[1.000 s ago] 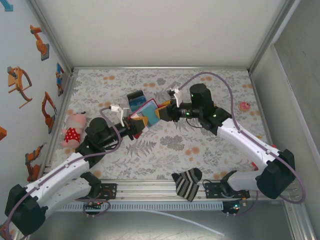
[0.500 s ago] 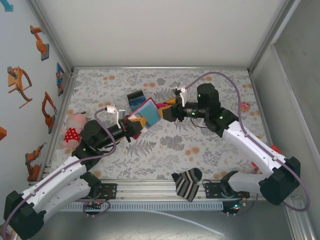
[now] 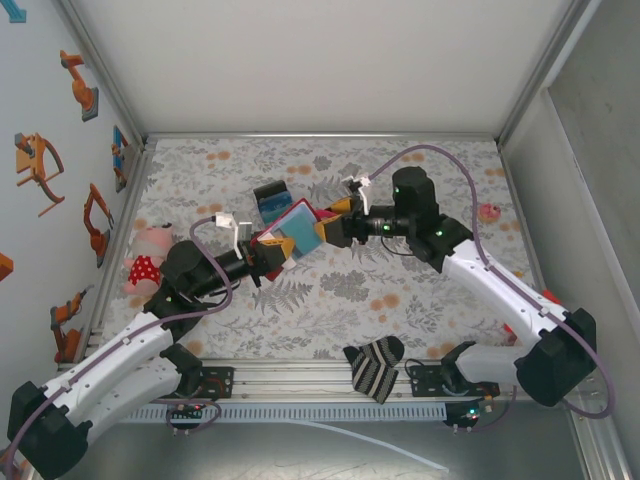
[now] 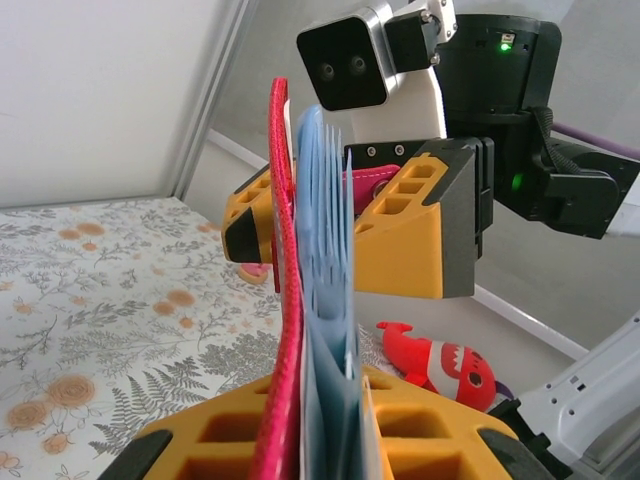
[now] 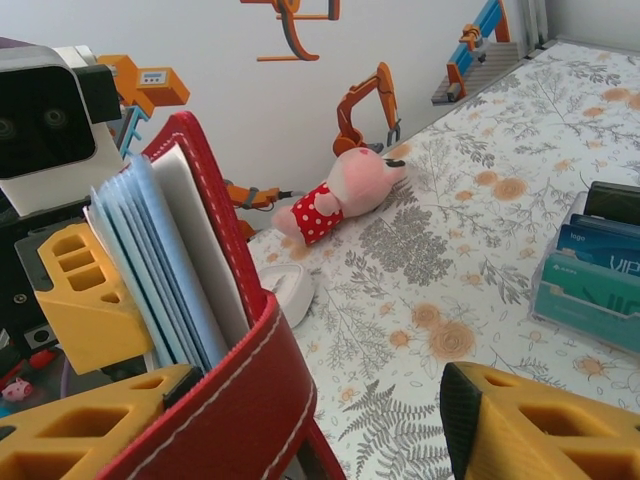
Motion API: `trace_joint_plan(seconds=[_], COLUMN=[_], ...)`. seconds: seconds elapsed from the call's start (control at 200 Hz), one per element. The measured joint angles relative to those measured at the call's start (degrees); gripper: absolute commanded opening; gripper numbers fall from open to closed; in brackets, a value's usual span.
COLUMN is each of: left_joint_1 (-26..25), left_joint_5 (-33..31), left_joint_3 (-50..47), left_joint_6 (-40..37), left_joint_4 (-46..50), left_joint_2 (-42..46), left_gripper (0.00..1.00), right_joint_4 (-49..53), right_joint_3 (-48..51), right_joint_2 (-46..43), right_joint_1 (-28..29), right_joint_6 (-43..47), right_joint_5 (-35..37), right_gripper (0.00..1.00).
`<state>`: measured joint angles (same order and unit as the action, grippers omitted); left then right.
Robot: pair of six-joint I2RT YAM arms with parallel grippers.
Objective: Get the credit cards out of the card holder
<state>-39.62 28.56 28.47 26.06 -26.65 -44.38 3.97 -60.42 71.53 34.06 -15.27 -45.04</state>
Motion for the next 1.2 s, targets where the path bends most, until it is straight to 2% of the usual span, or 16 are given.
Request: trace_joint_plan(seconds=[0.19, 0.571, 0.761, 0.841, 0.911, 0.967, 1.067, 1.202], left_joint_1=[0.0, 0.0, 0.0, 0.07, 0.13, 0.28, 0.26, 0.26], left_joint_5=[1.16, 2.14, 2.82, 2.84, 2.71, 2.49, 2.19, 0.28], left_joint_3=[-0.02, -0.02, 0.0, 0.0, 0.0, 0.0, 0.0, 0.0], left_joint_6=[-0.04, -0.02, 0.0, 0.0, 0.0, -0.02, -0.02, -0.24], left_joint_4=[-0.98, -2.75, -4.28, -4.39, -4.39, -4.09, -3.54, -1.05], left_joint_2=[0.28, -0.66, -2.21, -2.62, -2.82, -2.86, -2.69, -1.57], left_gripper=[0.0, 0.0, 0.02, 0.07, 0.13, 0.21, 0.54, 0.81], right_joint_4=[-3.48, -8.74, -10.08, -10.73, -11.17, -10.95, -9.4, -5.25], right_joint_3=[2.27, 3.45, 3.48, 3.48, 3.5, 3.5, 3.5, 3.5], right_joint_2=[0.2, 1.22, 2.16, 2.54, 2.51, 2.36, 1.46, -0.59], right_joint_1=[-2.36, -3.04, -3.1, -3.08, -2.82, -2.58, -2.27, -1.11], right_joint_6=[-2.29, -4.94, -5.88, -5.81, -5.86, -5.57, -4.5, -3.13], right_joint_5=[-3.52, -12.37, -14.62, -15.39, -15.85, -15.74, -14.21, -9.94], right_gripper=[0.61, 0.61, 0.47, 0.29, 0.11, 0.0, 0.0, 0.0])
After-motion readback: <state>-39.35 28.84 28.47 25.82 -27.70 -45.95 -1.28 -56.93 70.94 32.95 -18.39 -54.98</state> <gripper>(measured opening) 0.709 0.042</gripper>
